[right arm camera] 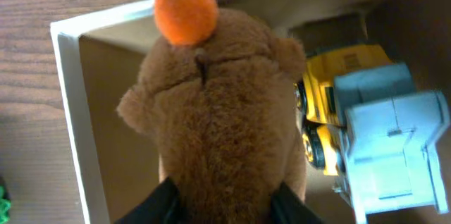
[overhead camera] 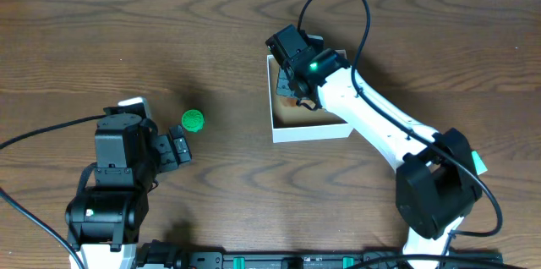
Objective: Pack container
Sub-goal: 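Carry the bear into the box and release it beside the truck, then move the right gripper to the colour cube and grasp it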
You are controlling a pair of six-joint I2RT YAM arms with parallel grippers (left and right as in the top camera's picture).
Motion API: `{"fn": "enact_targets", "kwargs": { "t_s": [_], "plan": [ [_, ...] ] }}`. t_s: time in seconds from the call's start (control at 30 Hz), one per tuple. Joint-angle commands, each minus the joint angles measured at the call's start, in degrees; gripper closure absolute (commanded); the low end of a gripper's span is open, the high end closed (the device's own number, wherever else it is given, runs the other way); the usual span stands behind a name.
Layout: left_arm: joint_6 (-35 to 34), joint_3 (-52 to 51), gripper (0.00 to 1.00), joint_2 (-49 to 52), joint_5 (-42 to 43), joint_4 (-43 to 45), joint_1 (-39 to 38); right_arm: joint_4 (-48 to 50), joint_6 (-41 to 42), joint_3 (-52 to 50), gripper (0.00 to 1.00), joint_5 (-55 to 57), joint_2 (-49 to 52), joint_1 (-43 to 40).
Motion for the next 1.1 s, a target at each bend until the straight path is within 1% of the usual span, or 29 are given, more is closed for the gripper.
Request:
{"fn": "enact_targets", "kwargs": {
  "t_s": [0.0, 0.07, 0.13, 0.27, 0.33, 0.5, 0.67, 0.77, 0.83, 0.9, 1.0, 1.07],
  "plan": [
    [-0.55, 1.14, 0.02, 0.07, -0.26, -0.15, 0.2, 1.07, -2.16, 0.0, 0.58, 1.46, 0.33, -0.26],
    [-0.55, 1.14, 0.02, 0.04, -0.26, -0.15, 0.2, 1.44, -2.21, 0.0, 0.5, 1.42, 0.33, -0.26],
    [-0.55, 1.14, 0.02, 0.04, -0.28, -0.15, 0.2, 1.49, -2.23, 0.0, 0.38, 1.44, 0.33, -0.26],
    [-0.55, 1.14, 0.02, 0.07, -0.26, -0.15, 0.2, 1.46, -2.23, 0.0, 0.36, 1.42, 0.33, -0.26],
    [-0.57, 1.14, 0.02, 0.07, -0.28, -0.15, 0.2, 1.44, -2.23, 0.0, 0.34, 1.44, 0.33, -0.26],
    [-0.55, 1.14, 0.02, 0.04, -0.28, -0.15, 0.2, 1.29, -2.36, 0.0, 0.35, 1.44, 0.33, -0.26],
    [-0.55, 1.14, 0.02, 0.07, -0.28, -0.15, 0.2, 1.73, -5.64, 0.07, 0.35, 1.97, -0.2, -0.52],
    [-0.55, 1.14, 0.02, 0.07, -0.28, -0.15, 0.2, 0.02, -7.17, 0.76, 0.32, 3.93, -3.17, -1.86],
    [-0.55, 1.14, 0.02, 0.07, -0.28, -0.15, 0.2, -1.92, -7.17, 1.2, 0.29, 5.81, -6.64, -3.65],
    [-0.55, 1.14, 0.02, 0.04, -0.28, -0.15, 0.2, -4.98, -7.21, 1.46, 0.23, 6.82, -11.28, -6.97],
    [-0.55, 1.14, 0.02, 0.07, -0.26, -0.15, 0.2, -11.93, -7.34, 1.46, 0.1, 6.75, -18.6, -14.88],
    [-0.55, 1.14, 0.02, 0.07, -0.28, -0.13, 0.2, -17.09, -7.41, 1.46, 0.04, 6.6, -22.14, -20.76]
  ]
}}
